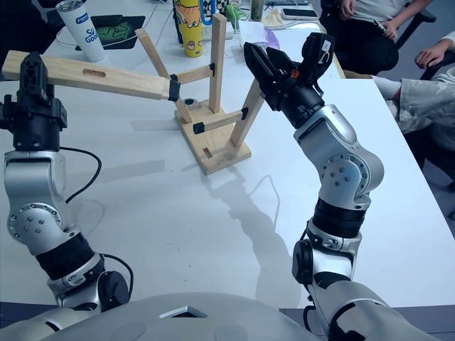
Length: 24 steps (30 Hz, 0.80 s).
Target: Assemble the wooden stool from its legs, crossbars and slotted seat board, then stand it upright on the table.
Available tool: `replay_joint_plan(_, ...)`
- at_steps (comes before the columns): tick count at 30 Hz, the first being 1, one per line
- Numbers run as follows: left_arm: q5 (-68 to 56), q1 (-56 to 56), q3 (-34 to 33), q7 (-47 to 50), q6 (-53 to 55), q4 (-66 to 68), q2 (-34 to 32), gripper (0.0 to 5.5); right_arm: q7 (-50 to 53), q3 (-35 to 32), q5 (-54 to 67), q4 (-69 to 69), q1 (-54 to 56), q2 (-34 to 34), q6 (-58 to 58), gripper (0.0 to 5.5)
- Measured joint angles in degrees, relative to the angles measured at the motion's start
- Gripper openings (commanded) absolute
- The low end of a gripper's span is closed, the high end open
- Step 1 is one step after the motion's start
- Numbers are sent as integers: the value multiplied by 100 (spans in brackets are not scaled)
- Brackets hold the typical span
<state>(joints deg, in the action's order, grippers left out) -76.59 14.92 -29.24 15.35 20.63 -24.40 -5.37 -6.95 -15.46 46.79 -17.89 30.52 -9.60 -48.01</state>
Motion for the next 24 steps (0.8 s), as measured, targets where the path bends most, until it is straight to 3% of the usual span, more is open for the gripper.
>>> replay_joint_plan(6, -33, -381, 81, 201, 5, -168, -34, 103, 749, -512, 614, -82, -361, 224, -261, 302)
replay_joint_plan(13, 144, -574, 349, 178, -58, -178, 56, 103, 978, -286, 733, -225, -683, 341, -306, 302)
replay_joint_plan(18, 539, -654, 588, 135, -44, -67, 51, 103, 678, -78, 339, 282, -485, 86, -67, 302)
replay_joint_plan(24, 970, -676, 787, 128, -37, 138, 76, 103, -381, 214, -164, 1301, 118, -476, 357, 302)
